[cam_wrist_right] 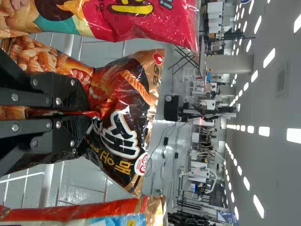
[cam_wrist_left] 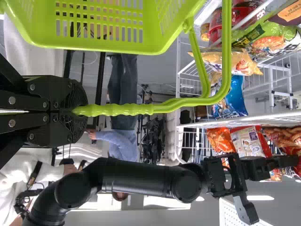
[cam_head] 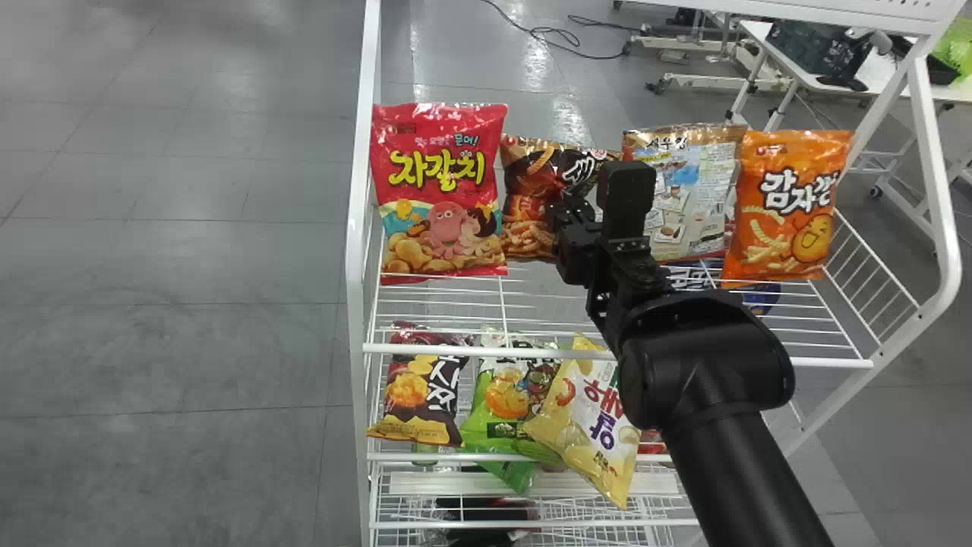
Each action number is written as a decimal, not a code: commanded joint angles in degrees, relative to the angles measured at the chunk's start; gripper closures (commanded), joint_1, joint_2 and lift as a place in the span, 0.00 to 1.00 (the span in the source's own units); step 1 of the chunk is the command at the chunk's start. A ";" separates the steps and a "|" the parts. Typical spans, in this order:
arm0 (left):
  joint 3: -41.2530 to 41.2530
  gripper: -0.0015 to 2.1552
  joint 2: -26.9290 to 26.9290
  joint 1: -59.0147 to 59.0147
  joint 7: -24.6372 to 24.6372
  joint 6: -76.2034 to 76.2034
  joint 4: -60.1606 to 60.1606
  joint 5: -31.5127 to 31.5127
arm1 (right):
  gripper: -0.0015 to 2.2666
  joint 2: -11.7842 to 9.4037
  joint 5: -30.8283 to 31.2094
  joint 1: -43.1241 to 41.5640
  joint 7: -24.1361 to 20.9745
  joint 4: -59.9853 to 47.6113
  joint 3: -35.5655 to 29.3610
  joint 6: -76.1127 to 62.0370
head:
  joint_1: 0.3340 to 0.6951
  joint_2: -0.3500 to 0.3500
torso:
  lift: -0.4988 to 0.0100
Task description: Hold basket handle with left hand then pick spicy shrimp crackers with right hand and place into basket
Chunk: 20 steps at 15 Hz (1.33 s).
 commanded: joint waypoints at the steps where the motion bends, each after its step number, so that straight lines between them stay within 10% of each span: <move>1: -0.09 0.88 -0.32 -0.10 0.14 0.07 -0.03 0.00 | 0.72 -0.19 0.86 2.08 0.00 -3.87 -0.34 0.07 | 1.00 0.24 | 0.91; 20: -2.03 0.88 -0.32 0.78 0.75 0.07 -2.23 -0.44 | 0.72 -5.02 -4.06 23.70 0.44 -39.82 -8.69 14.84 | 1.00 0.07 | 0.91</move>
